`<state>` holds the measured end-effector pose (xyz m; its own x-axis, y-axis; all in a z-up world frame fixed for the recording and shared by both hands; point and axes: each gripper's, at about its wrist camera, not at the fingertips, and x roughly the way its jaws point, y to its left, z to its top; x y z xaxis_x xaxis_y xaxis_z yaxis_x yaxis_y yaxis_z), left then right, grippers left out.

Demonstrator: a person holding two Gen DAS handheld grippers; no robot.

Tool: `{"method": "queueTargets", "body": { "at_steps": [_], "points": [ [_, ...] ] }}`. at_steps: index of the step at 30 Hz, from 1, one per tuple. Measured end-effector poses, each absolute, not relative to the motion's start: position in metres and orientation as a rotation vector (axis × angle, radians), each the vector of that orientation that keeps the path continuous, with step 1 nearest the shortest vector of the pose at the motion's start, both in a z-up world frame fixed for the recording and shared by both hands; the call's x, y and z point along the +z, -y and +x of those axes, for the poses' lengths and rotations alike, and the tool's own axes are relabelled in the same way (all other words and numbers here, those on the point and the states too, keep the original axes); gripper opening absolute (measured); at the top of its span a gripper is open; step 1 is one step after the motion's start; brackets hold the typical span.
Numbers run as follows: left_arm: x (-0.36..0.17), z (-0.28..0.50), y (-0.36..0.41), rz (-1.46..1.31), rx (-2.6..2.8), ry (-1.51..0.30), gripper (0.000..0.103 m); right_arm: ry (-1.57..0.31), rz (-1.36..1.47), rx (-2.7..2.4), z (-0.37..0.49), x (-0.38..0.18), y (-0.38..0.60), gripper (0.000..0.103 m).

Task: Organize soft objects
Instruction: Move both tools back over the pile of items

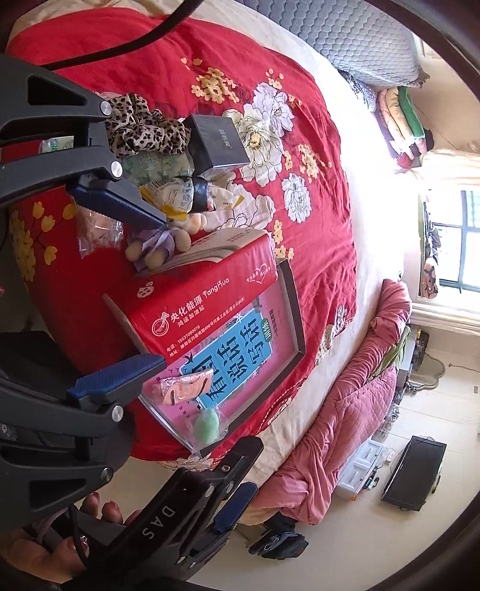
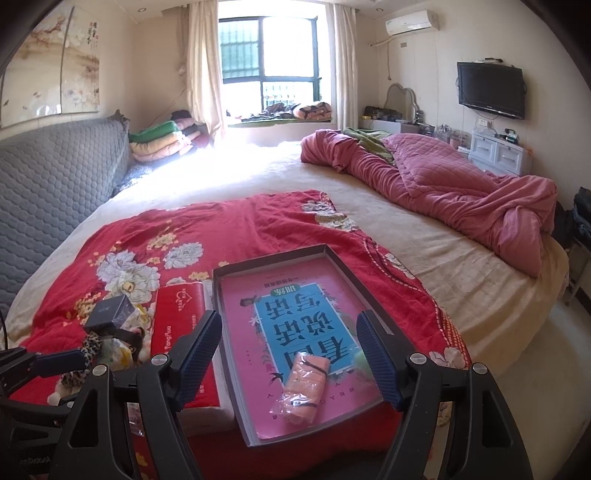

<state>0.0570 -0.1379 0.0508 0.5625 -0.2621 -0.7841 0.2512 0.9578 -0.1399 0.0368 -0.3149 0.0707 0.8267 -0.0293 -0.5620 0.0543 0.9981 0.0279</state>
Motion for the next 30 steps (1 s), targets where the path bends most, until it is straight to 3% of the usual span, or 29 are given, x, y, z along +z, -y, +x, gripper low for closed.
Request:
{"method": "queueTargets", "body": {
  "at_steps": [30],
  "points": [
    [0.082,0.030,-0.019,-0.168,-0.041,-0.838,0.069,-0.551,-0.085,0.247,0.006,0.099,0.209,0.077]
  ]
}}
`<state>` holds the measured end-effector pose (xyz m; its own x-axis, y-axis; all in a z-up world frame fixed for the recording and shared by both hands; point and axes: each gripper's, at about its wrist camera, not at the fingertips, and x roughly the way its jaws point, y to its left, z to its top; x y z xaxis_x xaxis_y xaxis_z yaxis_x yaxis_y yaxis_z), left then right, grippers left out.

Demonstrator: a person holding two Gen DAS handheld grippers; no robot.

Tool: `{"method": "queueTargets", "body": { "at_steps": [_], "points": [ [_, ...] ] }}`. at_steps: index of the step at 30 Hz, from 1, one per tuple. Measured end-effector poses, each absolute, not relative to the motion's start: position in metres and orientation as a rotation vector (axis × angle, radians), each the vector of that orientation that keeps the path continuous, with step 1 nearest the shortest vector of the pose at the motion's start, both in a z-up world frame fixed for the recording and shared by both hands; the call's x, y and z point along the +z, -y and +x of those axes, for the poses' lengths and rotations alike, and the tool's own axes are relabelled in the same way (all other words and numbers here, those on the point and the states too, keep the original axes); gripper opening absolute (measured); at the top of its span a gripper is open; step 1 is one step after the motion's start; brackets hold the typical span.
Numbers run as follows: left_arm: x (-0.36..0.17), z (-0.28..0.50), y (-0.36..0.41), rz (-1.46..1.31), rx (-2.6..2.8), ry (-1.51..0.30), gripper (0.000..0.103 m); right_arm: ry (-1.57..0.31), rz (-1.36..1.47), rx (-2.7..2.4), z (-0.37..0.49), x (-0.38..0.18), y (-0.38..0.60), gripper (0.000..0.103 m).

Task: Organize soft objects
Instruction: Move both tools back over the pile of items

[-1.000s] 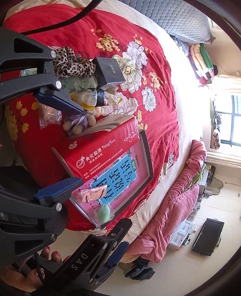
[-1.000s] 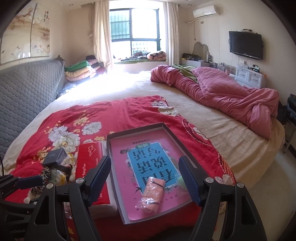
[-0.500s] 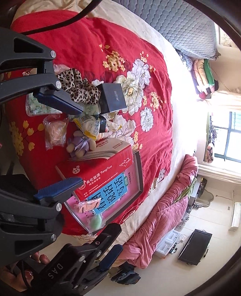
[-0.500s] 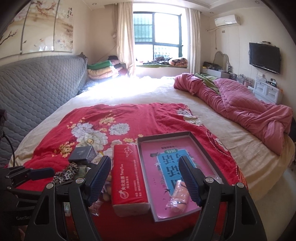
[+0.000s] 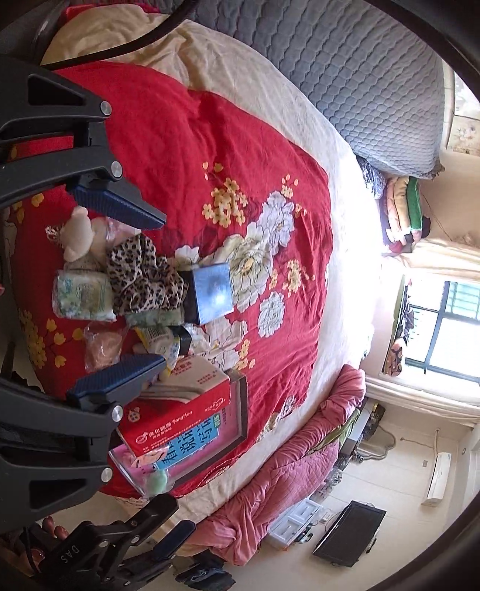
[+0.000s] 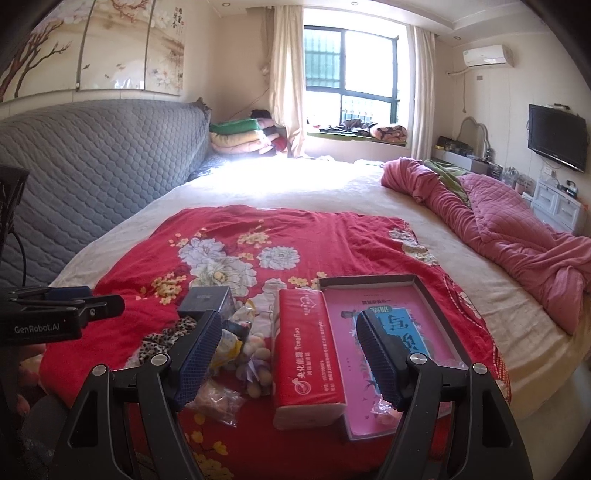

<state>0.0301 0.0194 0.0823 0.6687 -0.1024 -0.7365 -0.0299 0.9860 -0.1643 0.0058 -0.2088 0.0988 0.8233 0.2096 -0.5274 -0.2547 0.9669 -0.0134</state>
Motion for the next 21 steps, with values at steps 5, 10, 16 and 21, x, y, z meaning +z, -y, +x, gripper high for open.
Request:
{"method": "queueTargets", "body": {
  "at_steps": [5,10,16,21],
  "points": [
    [0.069,0.022,-0.051,-0.199,0.019,-0.865,0.069,-0.566,-0.113,0.313,0.001,0.093,0.189,0.077],
    [0.057,0.012,-0.071,-0.208,0.059,-0.894,0.069,-0.585,-0.155,0.361,-0.001,0.083,0.172,0.077],
    [0.035,0.004,-0.076,-0.215,0.055,-0.952,0.069,-0.631,-0.194,0.398,0.000,0.068,0.164,0.077],
    [0.010,0.003,-0.071,-0.205,0.050,-1.024,0.069,-0.694,-0.252,0.436,0.002,0.047,0.153,0.077]
  ]
}}
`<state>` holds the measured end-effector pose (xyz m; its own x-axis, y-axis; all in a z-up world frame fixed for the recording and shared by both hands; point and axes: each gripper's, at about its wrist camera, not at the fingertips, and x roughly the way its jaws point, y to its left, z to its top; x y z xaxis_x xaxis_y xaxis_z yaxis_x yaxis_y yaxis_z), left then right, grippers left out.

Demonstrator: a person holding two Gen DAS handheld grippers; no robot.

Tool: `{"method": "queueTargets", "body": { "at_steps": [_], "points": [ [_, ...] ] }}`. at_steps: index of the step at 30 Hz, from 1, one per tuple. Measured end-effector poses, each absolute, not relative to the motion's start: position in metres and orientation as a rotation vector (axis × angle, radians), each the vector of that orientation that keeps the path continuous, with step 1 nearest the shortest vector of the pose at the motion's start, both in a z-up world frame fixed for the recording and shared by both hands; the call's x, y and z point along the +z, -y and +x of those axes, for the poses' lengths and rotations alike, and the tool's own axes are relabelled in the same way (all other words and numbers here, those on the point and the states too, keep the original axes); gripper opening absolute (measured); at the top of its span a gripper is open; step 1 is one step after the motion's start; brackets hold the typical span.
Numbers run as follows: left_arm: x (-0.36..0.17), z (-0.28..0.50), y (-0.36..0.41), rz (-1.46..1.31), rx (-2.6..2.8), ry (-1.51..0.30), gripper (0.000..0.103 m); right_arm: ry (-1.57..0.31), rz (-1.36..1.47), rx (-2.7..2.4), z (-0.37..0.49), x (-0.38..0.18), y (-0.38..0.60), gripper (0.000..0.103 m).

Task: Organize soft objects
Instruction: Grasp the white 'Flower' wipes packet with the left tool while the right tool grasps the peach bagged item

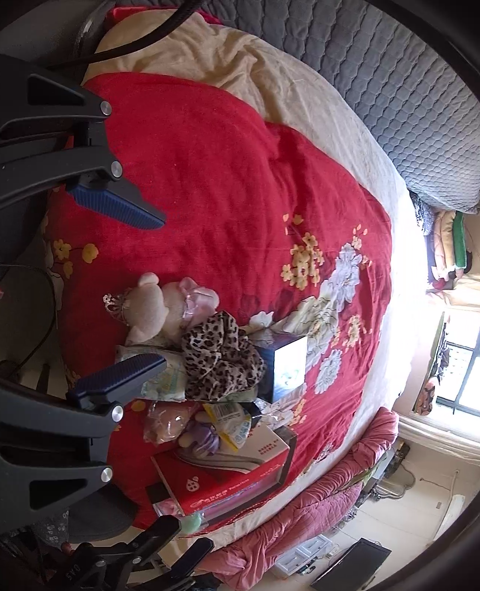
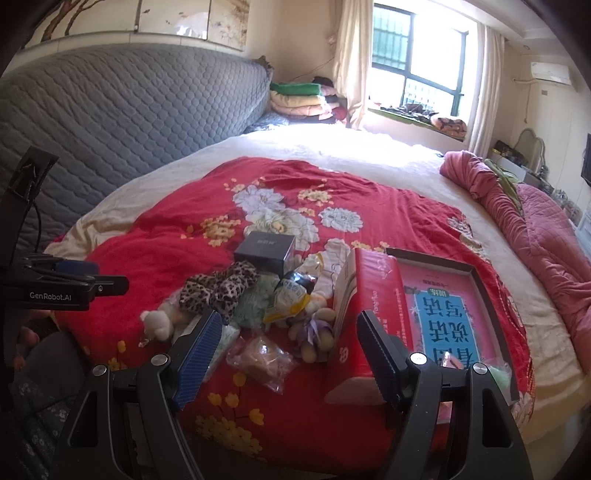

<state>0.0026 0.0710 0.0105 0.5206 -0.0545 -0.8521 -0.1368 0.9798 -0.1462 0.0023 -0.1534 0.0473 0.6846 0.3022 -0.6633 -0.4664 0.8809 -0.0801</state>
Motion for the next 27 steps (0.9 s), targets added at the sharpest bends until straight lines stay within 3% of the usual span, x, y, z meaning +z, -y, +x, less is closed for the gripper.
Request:
{"method": "queueTargets", "body": {
  "at_steps": [27],
  "points": [
    [-0.049,0.049,0.032,0.052,-0.134,-1.222,0.068,-0.848,-0.628,0.534,0.015,-0.032,0.124,0.077]
  ]
}}
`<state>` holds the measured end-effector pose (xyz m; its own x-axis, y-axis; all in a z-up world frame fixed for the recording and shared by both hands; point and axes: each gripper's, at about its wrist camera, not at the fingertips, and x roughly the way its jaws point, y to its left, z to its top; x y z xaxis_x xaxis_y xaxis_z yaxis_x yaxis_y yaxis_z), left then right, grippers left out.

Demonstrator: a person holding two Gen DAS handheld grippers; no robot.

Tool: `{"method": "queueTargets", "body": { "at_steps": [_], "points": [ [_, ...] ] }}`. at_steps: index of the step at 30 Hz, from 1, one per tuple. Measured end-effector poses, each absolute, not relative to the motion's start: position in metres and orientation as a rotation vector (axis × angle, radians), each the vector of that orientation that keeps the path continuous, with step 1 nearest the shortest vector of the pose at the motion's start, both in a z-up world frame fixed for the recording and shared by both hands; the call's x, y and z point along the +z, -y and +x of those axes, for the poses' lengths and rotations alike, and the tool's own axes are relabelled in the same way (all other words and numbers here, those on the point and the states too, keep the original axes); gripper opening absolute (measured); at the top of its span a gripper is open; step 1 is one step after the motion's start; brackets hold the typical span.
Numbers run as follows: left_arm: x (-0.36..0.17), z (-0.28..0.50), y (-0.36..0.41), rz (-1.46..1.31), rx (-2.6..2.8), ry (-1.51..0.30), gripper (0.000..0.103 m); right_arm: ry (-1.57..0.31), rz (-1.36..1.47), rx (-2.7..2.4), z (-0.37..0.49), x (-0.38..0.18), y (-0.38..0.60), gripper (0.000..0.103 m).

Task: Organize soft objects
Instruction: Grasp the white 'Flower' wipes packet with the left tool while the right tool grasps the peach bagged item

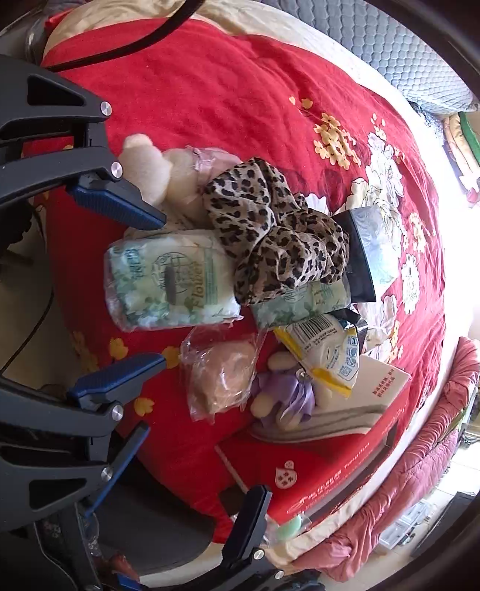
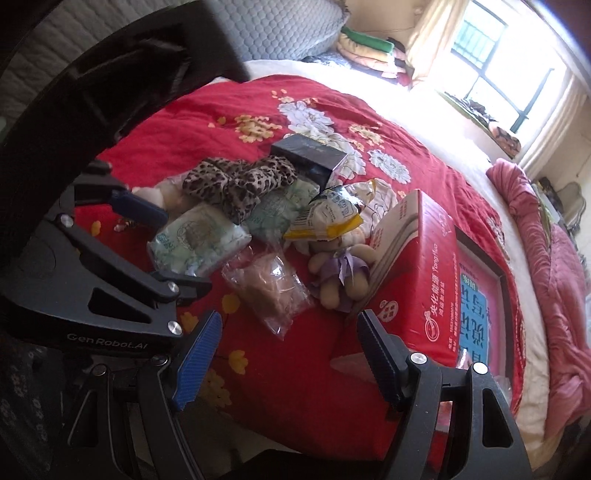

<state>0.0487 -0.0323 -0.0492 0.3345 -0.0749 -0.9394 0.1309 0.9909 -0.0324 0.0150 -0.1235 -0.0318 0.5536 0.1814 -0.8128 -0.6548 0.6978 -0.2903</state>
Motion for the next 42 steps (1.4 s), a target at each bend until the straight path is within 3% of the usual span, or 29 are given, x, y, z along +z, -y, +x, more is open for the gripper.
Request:
{"method": "queueTargets", "body": {
  "at_steps": [7,12,17,21,31,42],
  "points": [
    [-0.060,0.067,0.032,0.053,-0.116,-1.279,0.067,-0.819,-0.717,0.585,0.033,-0.052,0.116,0.077],
    [-0.067,0.076,0.025,0.007,-0.127,-1.324,0.053,-0.806,-0.747,0.644,0.044,-0.066,0.110,0.077],
    [-0.070,0.079,0.012,-0.073,-0.155,-1.330,0.048,-0.787,-0.768,0.683,0.053,-0.077,0.104,0.077],
    [-0.069,0.080,-0.001,-0.140,-0.171,-1.314,0.045,-0.779,-0.746,0.691,0.061,-0.082,0.105,0.049],
    [-0.054,0.072,-0.025,-0.264,-0.218,-1.253,0.043,-0.695,-0.533,0.670,0.049,-0.049,0.130,0.046],
    [-0.029,0.054,-0.001,-0.240,-0.247,-1.214,0.044,-0.568,-0.308,0.602,0.040,0.001,0.165,0.046]
  ]
}}
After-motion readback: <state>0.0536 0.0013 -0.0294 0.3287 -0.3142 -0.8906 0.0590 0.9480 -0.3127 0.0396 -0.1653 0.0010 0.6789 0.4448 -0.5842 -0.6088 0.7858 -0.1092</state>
